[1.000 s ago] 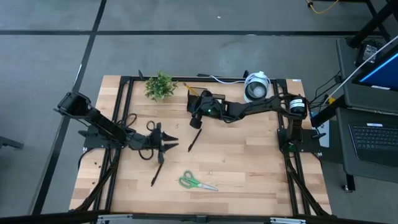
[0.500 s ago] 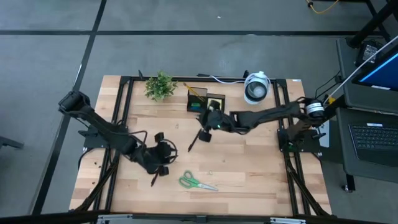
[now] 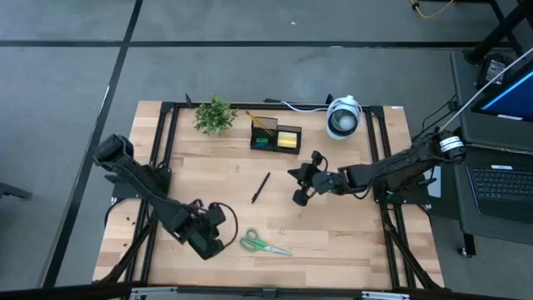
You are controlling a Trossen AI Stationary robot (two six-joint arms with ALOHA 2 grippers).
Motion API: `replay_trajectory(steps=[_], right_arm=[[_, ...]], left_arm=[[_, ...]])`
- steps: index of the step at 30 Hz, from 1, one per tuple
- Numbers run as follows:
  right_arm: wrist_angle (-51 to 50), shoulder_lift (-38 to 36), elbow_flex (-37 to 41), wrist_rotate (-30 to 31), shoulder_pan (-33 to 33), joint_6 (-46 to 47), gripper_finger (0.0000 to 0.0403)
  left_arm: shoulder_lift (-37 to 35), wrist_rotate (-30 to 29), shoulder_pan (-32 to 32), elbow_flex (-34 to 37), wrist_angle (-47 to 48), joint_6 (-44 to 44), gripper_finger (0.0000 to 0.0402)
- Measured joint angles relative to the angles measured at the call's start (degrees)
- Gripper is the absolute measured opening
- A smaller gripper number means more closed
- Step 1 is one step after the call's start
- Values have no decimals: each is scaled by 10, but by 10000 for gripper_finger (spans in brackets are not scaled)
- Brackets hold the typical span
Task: Pick and place office supplies into organizer
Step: Put the bottom black pen into the black organizer
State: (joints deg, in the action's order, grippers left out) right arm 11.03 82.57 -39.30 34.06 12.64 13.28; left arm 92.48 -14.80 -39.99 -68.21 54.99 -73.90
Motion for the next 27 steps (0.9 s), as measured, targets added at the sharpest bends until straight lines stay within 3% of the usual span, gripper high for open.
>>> replay_trajectory(steps=[4,15,27], right_arm=[[5,-7,1,0,0,-2,5],[5,-7,1,-6,0,-17,40],[3,-6,1,-9,0,-20,20]], left_arm=[[52,68,0,-57,29,-52,72],[99,70,12,-85,51,-164,92],[100,76,50,-66,94,-129,137]])
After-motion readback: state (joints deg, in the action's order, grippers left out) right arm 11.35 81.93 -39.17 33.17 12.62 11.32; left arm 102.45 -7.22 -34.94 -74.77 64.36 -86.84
